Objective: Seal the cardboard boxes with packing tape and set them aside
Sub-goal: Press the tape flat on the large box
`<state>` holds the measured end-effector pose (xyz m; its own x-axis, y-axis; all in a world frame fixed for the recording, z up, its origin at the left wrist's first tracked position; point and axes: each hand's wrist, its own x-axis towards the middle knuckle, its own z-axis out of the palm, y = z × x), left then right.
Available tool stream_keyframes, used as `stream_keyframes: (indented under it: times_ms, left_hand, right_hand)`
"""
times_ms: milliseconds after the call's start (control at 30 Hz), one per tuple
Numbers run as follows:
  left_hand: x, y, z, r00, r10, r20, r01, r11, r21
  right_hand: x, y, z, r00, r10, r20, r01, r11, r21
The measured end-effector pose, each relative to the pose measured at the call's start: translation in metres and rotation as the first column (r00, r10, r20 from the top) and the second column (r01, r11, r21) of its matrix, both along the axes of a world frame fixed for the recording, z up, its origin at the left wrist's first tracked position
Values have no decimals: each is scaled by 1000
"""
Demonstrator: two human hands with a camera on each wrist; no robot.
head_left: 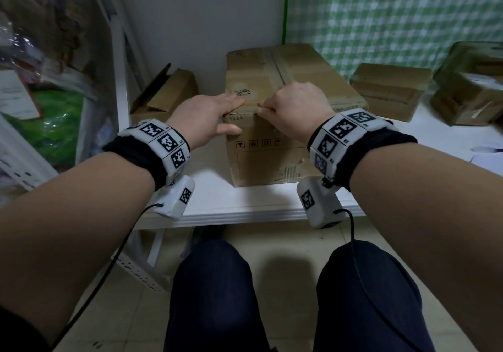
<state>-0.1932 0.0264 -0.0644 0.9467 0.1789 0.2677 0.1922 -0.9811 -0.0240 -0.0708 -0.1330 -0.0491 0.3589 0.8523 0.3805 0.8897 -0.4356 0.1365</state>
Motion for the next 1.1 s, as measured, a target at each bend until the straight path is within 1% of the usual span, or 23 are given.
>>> stream_keyframes:
  times_ms: [367, 700, 800, 867, 967, 1000, 1033, 1100]
  left_hand:
    - [-5, 1, -4, 993, -81, 82, 80, 997, 15]
    - [-5, -1, -8, 989, -82, 120, 77, 996, 44]
    - [-5, 2, -6, 992, -90, 90, 87, 996, 34]
    - [-6, 4, 0, 994, -98, 55, 96, 995, 28]
    - [-6, 0, 13, 995, -78, -68, 81, 996, 45]
    - [-5, -4, 17, 995, -65, -82, 66, 998, 21]
    - [-5, -7, 22, 997, -41, -63, 39, 998, -43]
    - [2, -9, 30, 999, 34, 8, -31, 971, -237]
  right_hand:
    - [0, -2, -2, 1000, 19, -1, -18, 1000, 22]
    - [0, -4, -4, 1000, 28, 8, -29, 999, 46]
    - [0, -6, -4, 999, 36, 6, -36, 999, 29]
    - [2, -7, -2, 999, 46, 17, -46, 999, -12]
    - [5, -11, 4, 999, 32, -2, -32, 992, -122]
    - [5, -12, 8, 999, 20, -32, -24, 990, -135]
    - [6, -13, 12, 996, 10, -83, -21, 992, -127]
    - [11, -13, 21, 976, -3, -220, -9, 999, -50]
